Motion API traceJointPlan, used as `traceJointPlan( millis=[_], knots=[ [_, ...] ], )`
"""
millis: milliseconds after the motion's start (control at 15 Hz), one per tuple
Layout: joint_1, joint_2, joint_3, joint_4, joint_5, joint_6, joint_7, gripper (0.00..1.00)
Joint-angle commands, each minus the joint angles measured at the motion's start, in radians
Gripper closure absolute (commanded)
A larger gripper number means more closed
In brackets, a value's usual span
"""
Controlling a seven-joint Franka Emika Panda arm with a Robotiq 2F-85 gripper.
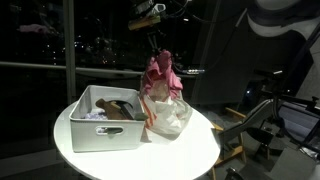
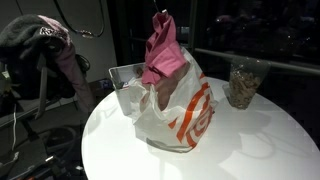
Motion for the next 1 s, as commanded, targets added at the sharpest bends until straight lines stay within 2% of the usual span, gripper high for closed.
traceJointPlan(
  millis=[0, 200, 533, 733, 933],
  knots=[
    [0.013, -0.014, -0.003, -0.006, -0.030, 0.025, -0.014, 0.99],
    [0.020, -0.017, 0.004, -0.019, -0.031, 0.035, -0.026, 0.99],
    [-0.021, 0.021, 0.018, -0.046, 0.038, 0.099, -0.071, 0.99],
    [-0.049, 0.034, 0.016, -0.071, 0.087, 0.039, -0.116, 0.99],
    [-0.056, 0.028, -0.011, -0.088, 0.091, -0.128, -0.090, 0.99]
  ],
)
